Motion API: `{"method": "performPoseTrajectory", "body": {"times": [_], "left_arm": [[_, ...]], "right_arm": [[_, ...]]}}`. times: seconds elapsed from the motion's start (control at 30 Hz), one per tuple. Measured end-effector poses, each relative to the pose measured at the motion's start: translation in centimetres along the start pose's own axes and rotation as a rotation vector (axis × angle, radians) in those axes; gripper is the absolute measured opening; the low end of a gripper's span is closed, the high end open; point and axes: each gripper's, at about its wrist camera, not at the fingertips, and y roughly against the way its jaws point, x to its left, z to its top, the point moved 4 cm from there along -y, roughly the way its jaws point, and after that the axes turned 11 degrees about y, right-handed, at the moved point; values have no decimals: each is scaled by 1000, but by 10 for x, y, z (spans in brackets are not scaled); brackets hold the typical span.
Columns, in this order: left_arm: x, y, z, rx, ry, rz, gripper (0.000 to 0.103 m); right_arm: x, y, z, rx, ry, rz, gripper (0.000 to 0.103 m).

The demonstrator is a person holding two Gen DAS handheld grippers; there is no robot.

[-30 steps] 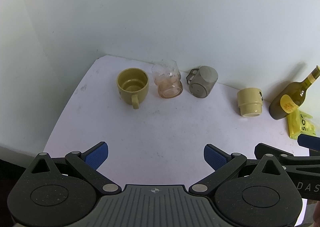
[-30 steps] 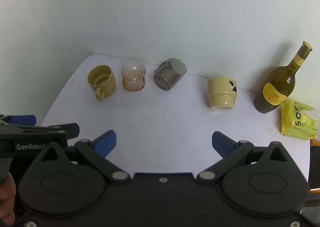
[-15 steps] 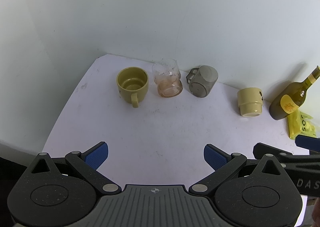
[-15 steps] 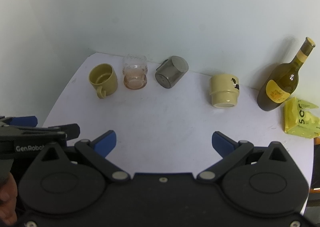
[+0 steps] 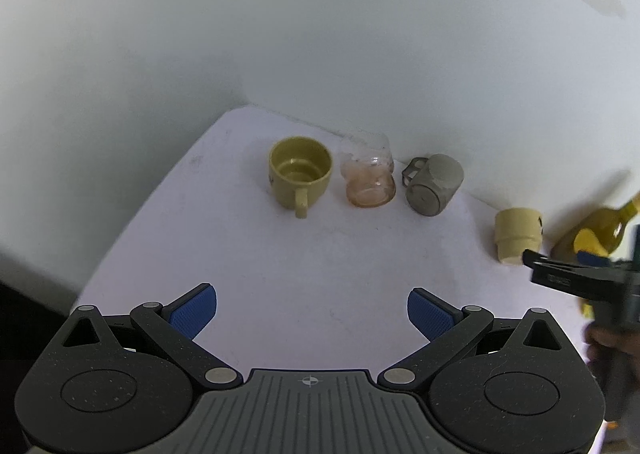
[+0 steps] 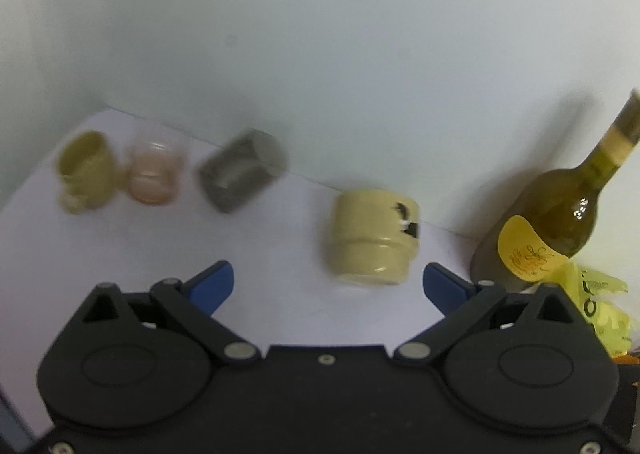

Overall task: Flip cup upright
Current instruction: 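Reach the right gripper to the upside-down cream dog-print mug and grasp it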

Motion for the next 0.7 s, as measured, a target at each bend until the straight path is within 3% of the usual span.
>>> {"method": "performPoseTrajectory", "body": {"times": [0.1,0.33,0.47,0.7], "left_arm": [[10,3,1,5,50,-20,103],[31,12,-4,-6,121,37,103],[37,16,-6,-14,136,45,103],[46,22,-9,-28,153,42,103]], "right_arm": [[-13,-34,-5,34,-17,12,85],[-18,-90,-10,112,-44,64,86],[-20,-104,-14,155,-96,67,74],[4,-94,-19,183,-73,99,73]]}}
